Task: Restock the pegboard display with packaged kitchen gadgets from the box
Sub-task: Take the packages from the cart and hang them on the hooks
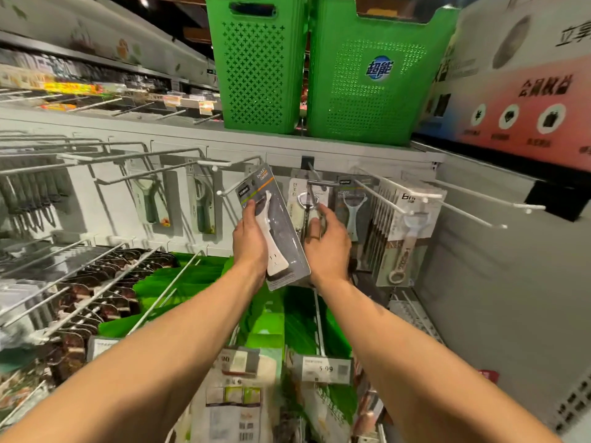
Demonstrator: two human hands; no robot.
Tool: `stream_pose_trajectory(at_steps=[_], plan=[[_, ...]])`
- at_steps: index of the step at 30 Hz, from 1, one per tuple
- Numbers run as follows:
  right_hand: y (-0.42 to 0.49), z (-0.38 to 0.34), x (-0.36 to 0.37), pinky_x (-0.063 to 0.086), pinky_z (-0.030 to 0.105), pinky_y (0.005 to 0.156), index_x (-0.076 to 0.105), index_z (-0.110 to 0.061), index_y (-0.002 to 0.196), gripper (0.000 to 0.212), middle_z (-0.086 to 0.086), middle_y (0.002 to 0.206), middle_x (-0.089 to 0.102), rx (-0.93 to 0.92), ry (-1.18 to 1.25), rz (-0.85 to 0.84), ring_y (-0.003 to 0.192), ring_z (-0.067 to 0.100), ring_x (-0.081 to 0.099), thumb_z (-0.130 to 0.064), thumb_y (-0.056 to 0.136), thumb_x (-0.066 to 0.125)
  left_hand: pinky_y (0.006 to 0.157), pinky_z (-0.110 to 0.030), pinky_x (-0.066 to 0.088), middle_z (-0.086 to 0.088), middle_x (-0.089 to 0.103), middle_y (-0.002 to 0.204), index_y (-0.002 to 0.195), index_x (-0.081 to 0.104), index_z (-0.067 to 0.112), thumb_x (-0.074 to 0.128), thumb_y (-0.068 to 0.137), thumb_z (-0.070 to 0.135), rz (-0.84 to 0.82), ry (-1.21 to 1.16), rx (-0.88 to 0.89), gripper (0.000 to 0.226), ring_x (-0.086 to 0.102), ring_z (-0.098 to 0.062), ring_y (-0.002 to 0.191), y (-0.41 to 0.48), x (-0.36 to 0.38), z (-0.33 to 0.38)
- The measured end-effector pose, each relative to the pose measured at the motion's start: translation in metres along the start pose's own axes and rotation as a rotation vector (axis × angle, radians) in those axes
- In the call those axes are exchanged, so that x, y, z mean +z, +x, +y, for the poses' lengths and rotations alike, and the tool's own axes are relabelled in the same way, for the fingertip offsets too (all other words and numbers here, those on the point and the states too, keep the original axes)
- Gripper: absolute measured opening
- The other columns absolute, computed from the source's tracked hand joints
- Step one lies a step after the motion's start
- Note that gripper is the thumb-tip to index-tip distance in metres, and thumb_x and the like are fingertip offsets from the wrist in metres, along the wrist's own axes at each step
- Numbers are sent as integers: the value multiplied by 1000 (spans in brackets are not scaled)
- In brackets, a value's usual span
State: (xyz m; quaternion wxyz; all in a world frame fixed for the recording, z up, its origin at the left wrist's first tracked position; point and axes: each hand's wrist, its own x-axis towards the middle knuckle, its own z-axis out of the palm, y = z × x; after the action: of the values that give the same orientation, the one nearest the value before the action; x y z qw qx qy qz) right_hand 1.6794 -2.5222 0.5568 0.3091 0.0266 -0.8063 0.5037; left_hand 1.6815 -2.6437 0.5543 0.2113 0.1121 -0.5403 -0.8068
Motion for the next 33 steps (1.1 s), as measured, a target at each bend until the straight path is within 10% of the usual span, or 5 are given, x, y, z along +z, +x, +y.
stream_pose_trajectory(at_steps=[8, 16, 21, 30, 33], plan=[[61, 29, 35, 33, 16, 91, 57, -22, 147, 43, 12, 135, 61, 38, 3, -86, 126, 27, 57, -16, 105, 50, 117, -48, 44, 8, 76, 126, 125, 75, 33, 43, 82, 80, -91, 80, 45, 72, 66, -20, 125, 71, 25, -18], [81, 39, 45, 48, 40, 103, 65, -14, 134, 38, 12, 127, 67, 33, -68, -74, 123, 33, 58, -20, 100, 49, 118, -46, 44, 3, 78, 121, 118, 78, 21, 48, 96, 59, -109, 58, 73, 53, 69, -18, 121, 80, 40, -18], [52, 20, 17, 39, 36, 73, 68, -9, 102, 42, 8, 92, 65, 61, 31, -59, 88, 25, 59, -39, 109, 41, 112, -38, 49, 9, 78, 113, 110, 76, 26, 47, 109, 46, -122, 95, 124, 36, 71, -10, 112, 44, 27, -11], [-42, -16, -42, 49, 28, 71, 68, -18, 109, 13, -3, 78, 68, -66, 151, -161, 67, 10, 60, -20, 100, 61, 109, -50, 52, -9, 72, 131, 141, 59, 16, 68, 51, 98, -40, 86, -23, 121, 69, -29, 120, -30, -13, -17], [-71, -23, -68, 45, 30, 67, 65, -18, 108, 12, -7, 77, 66, -47, 95, -173, 70, 11, 62, -23, 101, 58, 92, -37, 59, -7, 77, 113, 127, 66, 12, 69, 80, 72, -87, 120, 3, 76, 74, -21, 100, -82, -19, 1]])
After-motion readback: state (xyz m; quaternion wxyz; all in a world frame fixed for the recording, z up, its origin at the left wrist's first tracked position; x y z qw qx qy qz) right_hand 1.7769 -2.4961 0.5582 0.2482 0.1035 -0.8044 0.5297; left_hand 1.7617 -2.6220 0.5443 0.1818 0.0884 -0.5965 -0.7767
